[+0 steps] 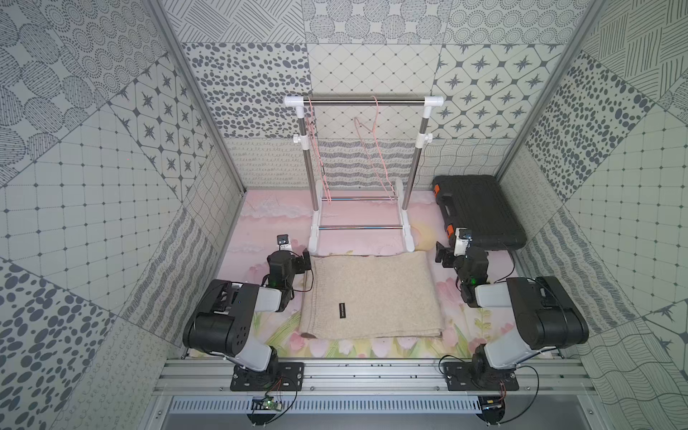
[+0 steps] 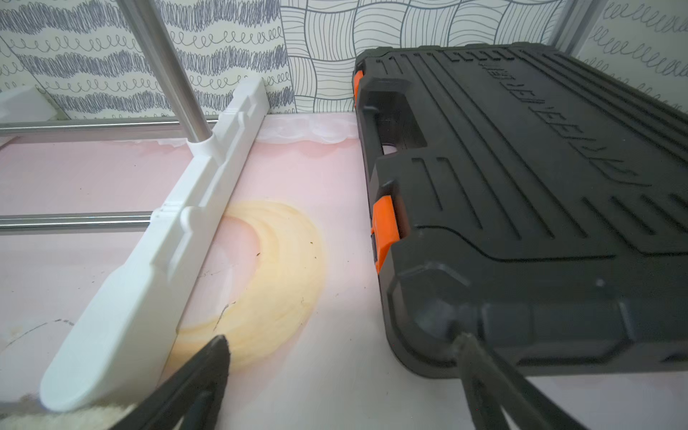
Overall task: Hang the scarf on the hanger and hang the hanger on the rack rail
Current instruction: Pick up the hanger from the clothesline.
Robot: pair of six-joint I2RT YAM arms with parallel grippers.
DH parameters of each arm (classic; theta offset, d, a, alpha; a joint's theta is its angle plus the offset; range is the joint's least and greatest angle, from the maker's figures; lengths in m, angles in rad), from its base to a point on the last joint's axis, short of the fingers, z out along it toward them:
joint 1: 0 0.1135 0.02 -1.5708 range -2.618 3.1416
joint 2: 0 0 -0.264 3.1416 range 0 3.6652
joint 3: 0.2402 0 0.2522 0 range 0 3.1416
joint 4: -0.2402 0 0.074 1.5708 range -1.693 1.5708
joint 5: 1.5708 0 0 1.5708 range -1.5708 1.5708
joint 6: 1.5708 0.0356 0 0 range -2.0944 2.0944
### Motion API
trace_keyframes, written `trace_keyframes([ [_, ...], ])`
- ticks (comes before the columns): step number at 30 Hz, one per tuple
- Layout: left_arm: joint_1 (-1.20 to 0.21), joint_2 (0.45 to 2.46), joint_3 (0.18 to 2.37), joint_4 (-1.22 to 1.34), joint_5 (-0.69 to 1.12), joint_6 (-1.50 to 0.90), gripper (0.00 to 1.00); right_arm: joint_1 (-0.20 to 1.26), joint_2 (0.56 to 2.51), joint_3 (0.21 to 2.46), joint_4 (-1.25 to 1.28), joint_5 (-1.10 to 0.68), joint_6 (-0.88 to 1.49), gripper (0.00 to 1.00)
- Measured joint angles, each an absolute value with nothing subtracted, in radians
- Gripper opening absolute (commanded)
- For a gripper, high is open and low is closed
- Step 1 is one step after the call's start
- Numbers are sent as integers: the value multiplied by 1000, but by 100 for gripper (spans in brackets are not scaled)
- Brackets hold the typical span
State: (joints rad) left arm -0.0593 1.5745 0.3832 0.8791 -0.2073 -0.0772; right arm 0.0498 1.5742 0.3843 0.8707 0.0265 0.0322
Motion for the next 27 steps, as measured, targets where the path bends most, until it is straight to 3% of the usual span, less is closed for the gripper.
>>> trace_keyframes([
  [22,-59,1575,383,879,-207,-77,99,49,1574,384,870,27,33,97],
  [27,-62,1558,368,879,-218,-79,99,70,1506,384,807,105,34,97],
])
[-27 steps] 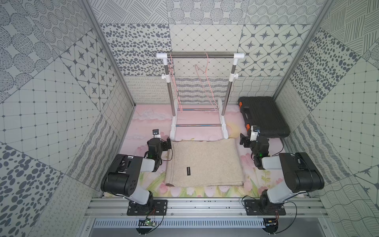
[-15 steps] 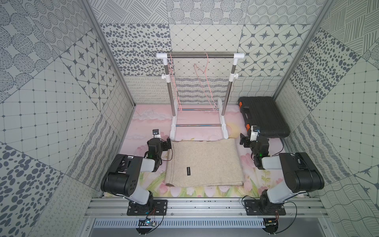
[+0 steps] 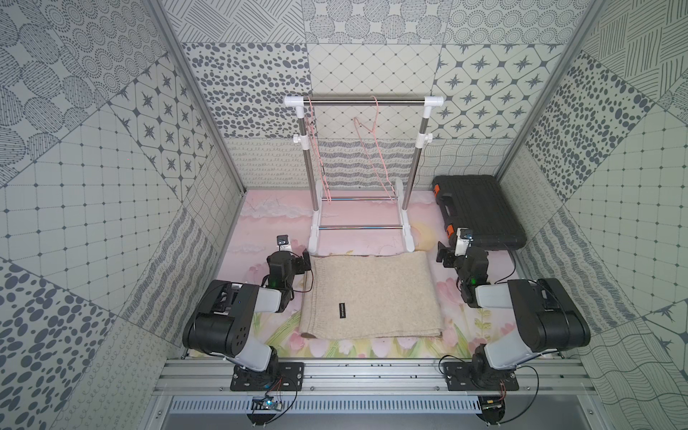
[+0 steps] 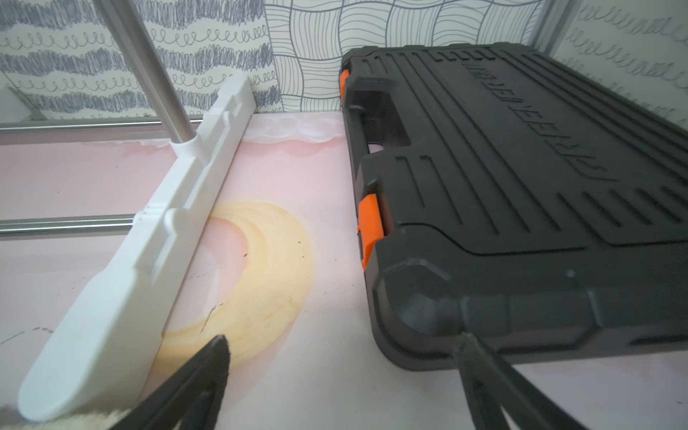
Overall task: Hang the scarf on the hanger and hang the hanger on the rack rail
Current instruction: Pick up the hanger from the clothesline.
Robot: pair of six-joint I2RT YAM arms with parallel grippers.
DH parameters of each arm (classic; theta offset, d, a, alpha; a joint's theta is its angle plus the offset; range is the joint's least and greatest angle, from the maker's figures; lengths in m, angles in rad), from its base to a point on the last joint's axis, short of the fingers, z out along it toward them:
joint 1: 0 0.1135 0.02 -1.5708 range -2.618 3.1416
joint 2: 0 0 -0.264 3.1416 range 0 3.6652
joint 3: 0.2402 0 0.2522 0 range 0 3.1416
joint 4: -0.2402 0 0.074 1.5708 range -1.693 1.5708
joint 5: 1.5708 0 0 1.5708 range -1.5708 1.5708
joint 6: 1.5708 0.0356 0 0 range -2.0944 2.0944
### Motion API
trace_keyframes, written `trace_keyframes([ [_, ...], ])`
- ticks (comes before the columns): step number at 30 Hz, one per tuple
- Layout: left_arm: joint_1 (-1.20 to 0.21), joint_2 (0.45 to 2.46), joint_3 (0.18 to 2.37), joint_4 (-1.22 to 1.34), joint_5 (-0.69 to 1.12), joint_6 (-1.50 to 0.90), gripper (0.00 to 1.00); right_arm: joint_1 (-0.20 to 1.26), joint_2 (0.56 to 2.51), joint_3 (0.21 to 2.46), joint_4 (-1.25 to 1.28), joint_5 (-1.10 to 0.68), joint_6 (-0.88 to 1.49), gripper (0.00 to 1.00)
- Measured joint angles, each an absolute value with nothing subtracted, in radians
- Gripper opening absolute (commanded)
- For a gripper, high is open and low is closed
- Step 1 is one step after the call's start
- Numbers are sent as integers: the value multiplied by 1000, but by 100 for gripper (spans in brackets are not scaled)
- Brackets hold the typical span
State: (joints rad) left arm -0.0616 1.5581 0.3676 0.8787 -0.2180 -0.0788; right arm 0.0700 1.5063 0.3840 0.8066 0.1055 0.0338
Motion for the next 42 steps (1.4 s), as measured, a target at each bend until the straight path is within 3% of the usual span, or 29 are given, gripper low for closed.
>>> trace_keyframes([
  [4,-104,1446,378,812,-264,-76,99,95,1237,439,564,143,71,97],
  [7,-119,1332,428,719,-291,-81,99,125,1119,634,282,135,126,97],
  [11,-131,1202,549,531,-312,-128,99,217,1103,950,-24,89,204,97],
  [15,-151,1115,661,350,-323,-189,99,252,1113,1123,-96,-93,383,97],
  [20,-170,1037,751,165,-334,-264,99,304,1366,1525,-202,-210,463,97],
  [27,-176,949,786,-34,-332,-358,99,400,1708,2004,-340,-179,398,96],
  [33,-178,909,783,-137,-316,-428,99,419,1883,2232,-423,-128,293,83],
  [42,-178,904,762,-212,-290,-496,99,479,2008,2337,-483,-88,144,78],
])
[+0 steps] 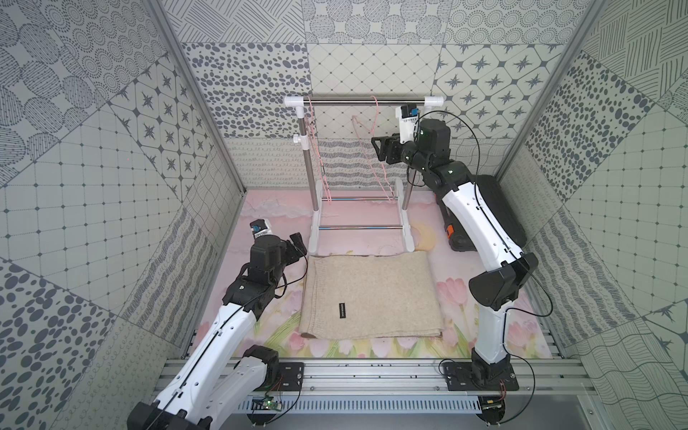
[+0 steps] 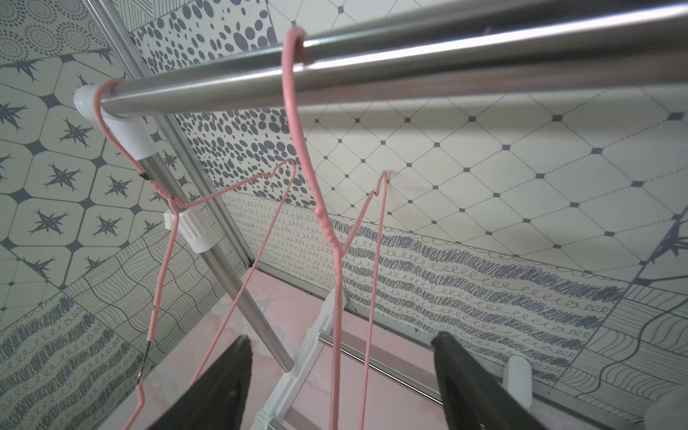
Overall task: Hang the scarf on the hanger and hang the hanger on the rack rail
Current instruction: Pick up the hanger from the clothesline.
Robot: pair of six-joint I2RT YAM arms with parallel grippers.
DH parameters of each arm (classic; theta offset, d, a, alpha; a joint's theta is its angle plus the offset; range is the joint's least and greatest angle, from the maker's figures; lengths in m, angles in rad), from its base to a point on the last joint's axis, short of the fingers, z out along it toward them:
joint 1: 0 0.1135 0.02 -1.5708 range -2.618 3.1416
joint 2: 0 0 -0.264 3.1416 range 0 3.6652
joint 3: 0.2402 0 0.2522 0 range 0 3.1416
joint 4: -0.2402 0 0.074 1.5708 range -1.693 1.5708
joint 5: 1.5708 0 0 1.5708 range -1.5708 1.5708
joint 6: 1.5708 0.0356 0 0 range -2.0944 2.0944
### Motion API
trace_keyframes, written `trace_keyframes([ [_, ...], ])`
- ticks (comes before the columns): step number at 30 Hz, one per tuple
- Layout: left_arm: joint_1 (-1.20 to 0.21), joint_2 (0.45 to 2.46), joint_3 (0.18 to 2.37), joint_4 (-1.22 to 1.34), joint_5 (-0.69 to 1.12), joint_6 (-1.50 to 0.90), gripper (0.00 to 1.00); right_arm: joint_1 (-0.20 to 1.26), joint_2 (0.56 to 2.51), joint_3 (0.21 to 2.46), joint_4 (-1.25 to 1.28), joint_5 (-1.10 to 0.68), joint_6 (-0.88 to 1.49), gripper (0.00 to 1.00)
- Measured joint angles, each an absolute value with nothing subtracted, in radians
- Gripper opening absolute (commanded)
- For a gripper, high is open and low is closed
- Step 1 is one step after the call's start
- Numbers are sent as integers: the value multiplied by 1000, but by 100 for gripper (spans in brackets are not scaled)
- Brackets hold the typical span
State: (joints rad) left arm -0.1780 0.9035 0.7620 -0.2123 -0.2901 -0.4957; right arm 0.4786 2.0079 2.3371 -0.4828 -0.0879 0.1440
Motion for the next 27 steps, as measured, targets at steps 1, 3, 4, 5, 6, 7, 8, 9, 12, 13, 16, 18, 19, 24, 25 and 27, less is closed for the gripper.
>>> trace_keyframes([
  [1,-178,905,762,-215,-286,-498,99,483,2014,2337,-488,-82,135,78],
  [3,-178,909,762,-220,-282,-503,99,490,2024,2337,-500,-69,113,76],
  [4,-178,911,762,-222,-281,-506,99,492,2028,2337,-506,-63,102,70],
  [5,-178,913,762,-223,-280,-506,99,494,2032,2337,-511,-57,93,59],
  [6,-178,915,762,-223,-278,-507,99,494,2033,2335,-514,-51,85,45],
  [7,-178,916,762,-224,-277,-509,99,495,2035,2332,-517,-44,73,37],
  [8,-178,918,762,-224,-277,-510,99,496,2035,2330,-520,-37,69,34],
  [9,-178,920,762,-224,-277,-513,99,496,2036,2329,-524,-30,63,33],
  [12,-178,925,762,-223,-277,-515,99,498,2037,2329,-528,-13,46,27],
  [13,-178,926,762,-223,-277,-516,99,498,2037,2329,-528,-8,42,22],
  [16,-178,930,762,-222,-277,-517,99,498,2040,2331,-528,0,25,10],
  [18,-178,933,762,-222,-277,-517,99,498,2049,2339,-528,4,17,9],
  [19,-178,933,762,-222,-277,-517,99,498,2056,2345,-527,4,12,3],
  [24,-178,932,761,-220,-277,-521,99,498,2069,2358,-524,1,-1,0],
  [25,-178,931,760,-220,-277,-521,99,498,2069,2358,-525,1,-4,0],
  [27,-178,927,757,-220,-277,-521,99,498,2069,2359,-525,-5,-8,0],
])
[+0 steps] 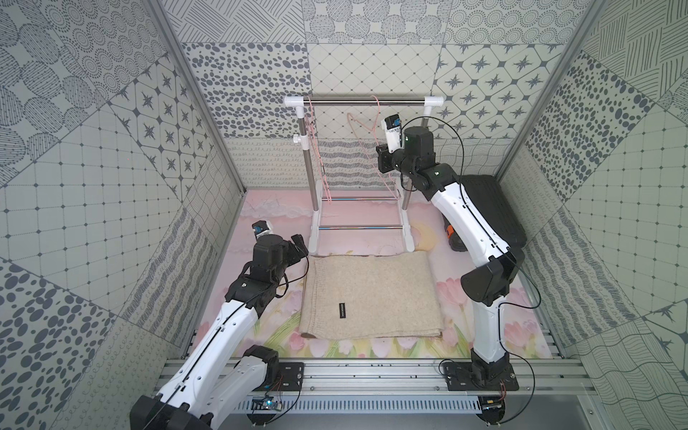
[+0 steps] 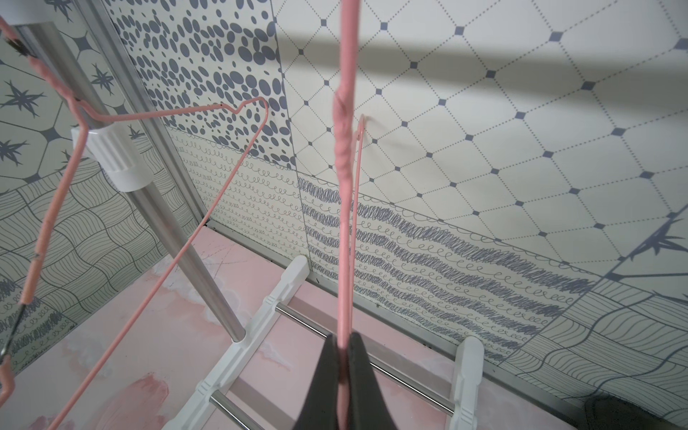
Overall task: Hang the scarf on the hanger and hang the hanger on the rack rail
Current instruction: Pick up the hanger from the clothesline, then place the hanger at the center of the board.
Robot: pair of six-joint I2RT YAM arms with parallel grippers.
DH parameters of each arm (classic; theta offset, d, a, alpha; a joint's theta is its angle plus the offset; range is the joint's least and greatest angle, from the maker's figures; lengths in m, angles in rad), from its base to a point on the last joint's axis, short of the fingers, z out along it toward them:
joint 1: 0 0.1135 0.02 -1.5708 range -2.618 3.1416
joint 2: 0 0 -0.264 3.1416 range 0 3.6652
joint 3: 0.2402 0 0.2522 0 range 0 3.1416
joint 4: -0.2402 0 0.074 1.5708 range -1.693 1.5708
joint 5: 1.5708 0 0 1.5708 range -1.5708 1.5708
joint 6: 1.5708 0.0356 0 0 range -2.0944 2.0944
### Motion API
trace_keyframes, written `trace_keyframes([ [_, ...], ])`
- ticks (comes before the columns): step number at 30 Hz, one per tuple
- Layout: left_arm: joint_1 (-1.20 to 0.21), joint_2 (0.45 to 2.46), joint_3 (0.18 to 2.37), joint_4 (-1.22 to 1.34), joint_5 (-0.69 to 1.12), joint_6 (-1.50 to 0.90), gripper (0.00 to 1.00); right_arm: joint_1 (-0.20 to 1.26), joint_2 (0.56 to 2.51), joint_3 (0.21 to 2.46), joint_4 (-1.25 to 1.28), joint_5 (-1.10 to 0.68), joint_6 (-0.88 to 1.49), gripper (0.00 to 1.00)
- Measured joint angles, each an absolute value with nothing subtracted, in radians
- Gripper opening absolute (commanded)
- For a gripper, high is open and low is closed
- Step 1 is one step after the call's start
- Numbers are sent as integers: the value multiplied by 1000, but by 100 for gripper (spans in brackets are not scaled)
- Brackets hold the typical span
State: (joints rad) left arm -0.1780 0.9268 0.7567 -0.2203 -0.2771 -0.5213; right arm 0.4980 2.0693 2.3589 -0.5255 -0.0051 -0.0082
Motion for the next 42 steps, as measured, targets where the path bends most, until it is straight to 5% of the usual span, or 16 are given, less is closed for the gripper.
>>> trace_keyframes([
  [9,-178,913,763,-219,-258,-524,99,558,2034,2357,-545,131,-68,0],
  [18,-188,925,805,-197,-202,-542,99,589,1769,2249,-540,246,-120,0],
  [25,-198,952,829,-199,-149,-574,99,636,1519,1878,-536,325,-52,0],
  [33,-215,987,886,-223,-67,-612,99,897,1266,1343,-682,454,183,0],
  [42,-270,981,807,-223,-15,-694,99,1259,1409,1164,-748,778,491,0],
])
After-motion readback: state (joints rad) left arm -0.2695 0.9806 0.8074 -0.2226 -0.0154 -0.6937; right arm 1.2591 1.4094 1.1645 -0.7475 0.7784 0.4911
